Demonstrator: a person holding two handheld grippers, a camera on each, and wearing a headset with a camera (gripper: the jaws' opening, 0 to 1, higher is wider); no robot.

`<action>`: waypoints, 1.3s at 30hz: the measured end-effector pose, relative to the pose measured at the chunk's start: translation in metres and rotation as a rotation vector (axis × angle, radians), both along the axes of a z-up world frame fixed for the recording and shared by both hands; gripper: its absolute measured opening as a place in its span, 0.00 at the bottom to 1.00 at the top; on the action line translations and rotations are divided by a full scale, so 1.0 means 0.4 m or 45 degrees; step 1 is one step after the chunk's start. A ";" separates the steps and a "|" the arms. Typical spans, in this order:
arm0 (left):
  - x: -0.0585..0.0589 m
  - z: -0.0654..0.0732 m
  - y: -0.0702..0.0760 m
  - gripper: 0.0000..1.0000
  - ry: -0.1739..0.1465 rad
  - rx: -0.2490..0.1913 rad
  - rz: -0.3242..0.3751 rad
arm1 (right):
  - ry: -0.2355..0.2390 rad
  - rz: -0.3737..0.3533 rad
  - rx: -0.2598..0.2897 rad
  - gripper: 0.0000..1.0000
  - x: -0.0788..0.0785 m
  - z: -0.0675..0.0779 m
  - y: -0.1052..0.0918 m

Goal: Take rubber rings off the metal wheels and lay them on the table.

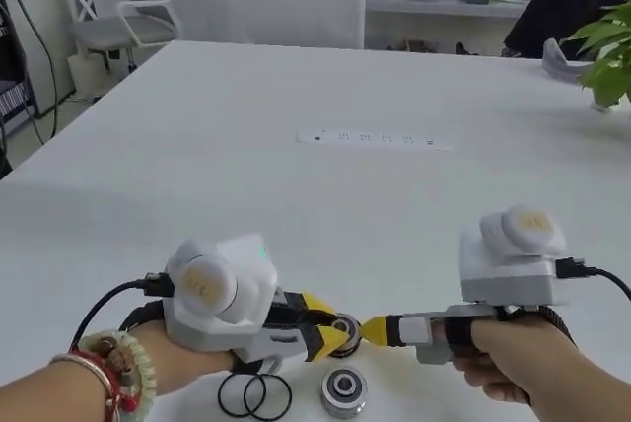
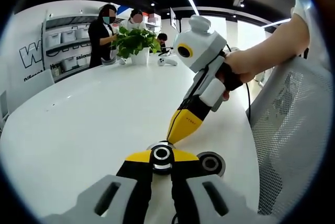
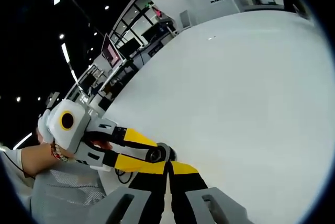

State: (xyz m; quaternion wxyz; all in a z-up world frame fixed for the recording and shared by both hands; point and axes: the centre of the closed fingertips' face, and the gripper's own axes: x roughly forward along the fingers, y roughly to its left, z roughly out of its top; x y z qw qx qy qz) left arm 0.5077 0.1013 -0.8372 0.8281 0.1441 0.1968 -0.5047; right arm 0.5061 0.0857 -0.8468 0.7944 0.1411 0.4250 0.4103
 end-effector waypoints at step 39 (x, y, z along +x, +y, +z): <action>0.000 0.000 -0.003 0.08 -0.008 -0.006 0.009 | -0.065 0.044 -0.050 0.00 -0.001 0.010 0.009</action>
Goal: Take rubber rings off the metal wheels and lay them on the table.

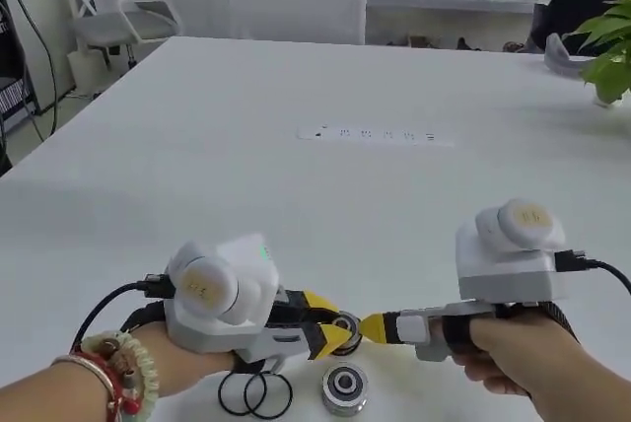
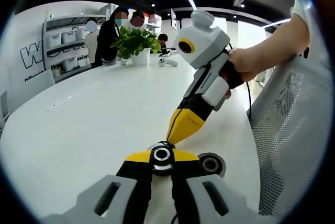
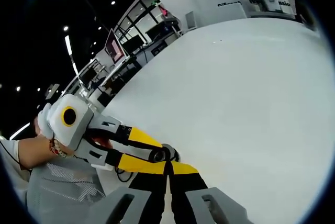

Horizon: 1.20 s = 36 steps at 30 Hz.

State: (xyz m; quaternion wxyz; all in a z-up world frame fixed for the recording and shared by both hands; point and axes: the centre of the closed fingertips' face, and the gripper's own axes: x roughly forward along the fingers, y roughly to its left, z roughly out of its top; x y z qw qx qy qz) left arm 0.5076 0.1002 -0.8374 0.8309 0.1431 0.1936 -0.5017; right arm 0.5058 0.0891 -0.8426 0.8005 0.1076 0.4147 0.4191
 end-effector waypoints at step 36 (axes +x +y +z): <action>0.006 0.002 0.002 0.08 -0.001 -0.018 0.001 | -0.017 0.002 0.004 0.00 0.004 0.018 0.013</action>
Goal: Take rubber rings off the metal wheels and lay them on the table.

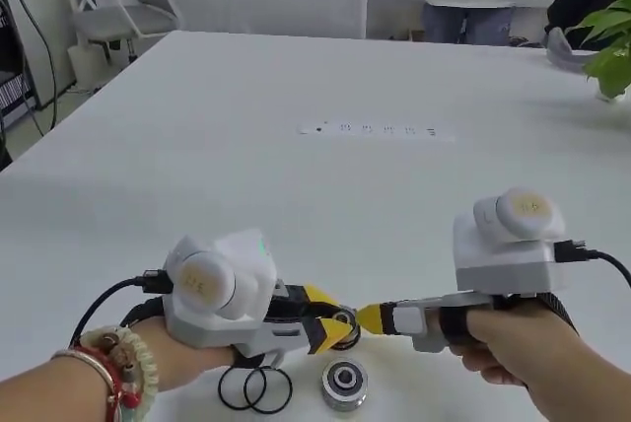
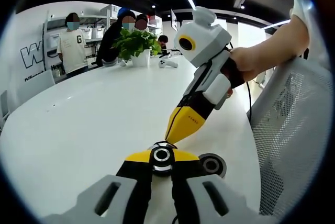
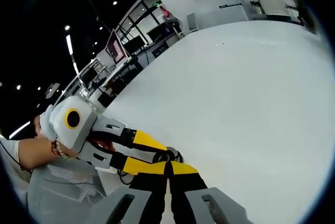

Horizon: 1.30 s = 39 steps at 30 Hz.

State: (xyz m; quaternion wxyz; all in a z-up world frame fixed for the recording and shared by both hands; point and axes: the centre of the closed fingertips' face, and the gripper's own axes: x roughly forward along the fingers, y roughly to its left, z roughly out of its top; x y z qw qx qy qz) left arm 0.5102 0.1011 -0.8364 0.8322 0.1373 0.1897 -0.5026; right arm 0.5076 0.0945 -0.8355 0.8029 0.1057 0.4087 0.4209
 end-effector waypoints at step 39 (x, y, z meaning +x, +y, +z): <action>0.002 -0.002 0.003 0.07 0.007 0.054 -0.027 | -0.011 -0.017 0.032 0.00 0.010 0.007 -0.007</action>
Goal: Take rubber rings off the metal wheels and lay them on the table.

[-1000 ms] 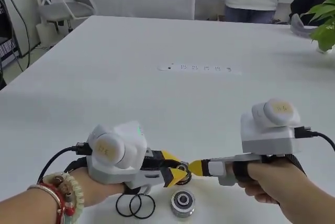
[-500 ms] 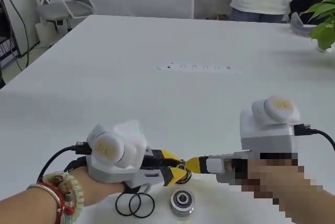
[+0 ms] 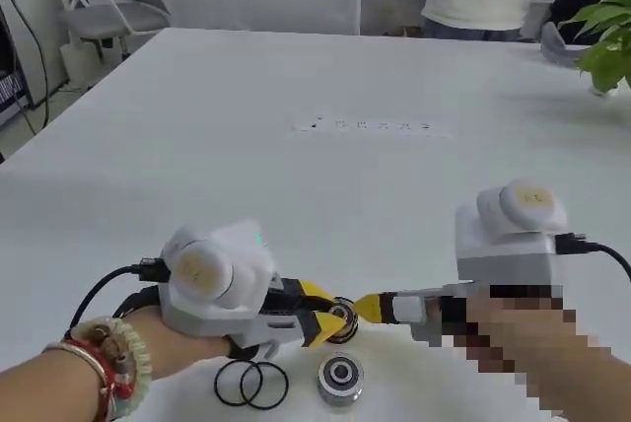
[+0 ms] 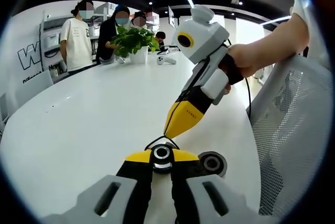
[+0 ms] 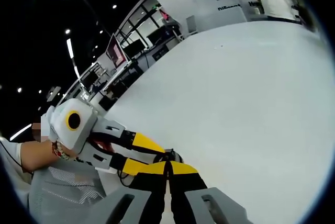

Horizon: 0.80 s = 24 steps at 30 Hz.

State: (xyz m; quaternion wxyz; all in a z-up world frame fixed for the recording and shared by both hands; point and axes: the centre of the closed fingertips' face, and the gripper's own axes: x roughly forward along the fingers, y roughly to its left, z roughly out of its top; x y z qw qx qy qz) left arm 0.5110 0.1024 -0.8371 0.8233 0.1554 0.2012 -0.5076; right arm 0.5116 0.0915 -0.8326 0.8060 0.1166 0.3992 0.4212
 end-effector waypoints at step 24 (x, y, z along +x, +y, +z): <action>-0.006 -0.003 0.011 0.04 -0.010 0.046 -0.017 | -0.018 -0.013 0.027 0.00 0.005 0.021 0.006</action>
